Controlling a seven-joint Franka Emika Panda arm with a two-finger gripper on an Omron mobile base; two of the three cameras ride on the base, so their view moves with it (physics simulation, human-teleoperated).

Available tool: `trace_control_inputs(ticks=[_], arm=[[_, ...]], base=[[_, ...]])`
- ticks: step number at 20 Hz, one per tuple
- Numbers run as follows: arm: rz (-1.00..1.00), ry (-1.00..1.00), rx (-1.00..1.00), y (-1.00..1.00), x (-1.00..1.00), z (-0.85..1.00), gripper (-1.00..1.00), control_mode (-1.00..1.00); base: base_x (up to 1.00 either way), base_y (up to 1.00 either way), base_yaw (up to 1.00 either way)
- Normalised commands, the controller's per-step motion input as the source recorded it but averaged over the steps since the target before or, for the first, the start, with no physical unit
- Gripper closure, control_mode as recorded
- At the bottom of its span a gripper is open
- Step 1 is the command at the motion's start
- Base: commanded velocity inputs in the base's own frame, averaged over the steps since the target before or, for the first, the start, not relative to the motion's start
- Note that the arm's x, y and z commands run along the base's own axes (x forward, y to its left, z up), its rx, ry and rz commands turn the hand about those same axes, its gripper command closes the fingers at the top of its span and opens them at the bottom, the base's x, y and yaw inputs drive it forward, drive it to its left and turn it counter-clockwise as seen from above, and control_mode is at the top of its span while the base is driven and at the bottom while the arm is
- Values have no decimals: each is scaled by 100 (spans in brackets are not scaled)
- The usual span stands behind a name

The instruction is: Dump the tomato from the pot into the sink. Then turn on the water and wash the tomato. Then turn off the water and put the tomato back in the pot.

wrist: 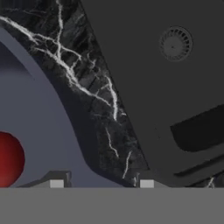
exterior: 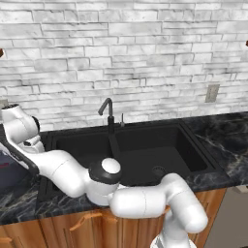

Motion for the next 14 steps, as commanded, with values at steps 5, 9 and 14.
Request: trace_control_inputs(ticks=[5, 9, 14], arm=[[-52, 9, 3, -100, -27, 24, 100, -100], [-48, 1, 2, -96, -40, 36, 100, -100], [-39, -3, 0, -82, -45, 55, 100, -100]], base=[[0, 0, 0], [0, 0, 0], [0, 0, 0]])
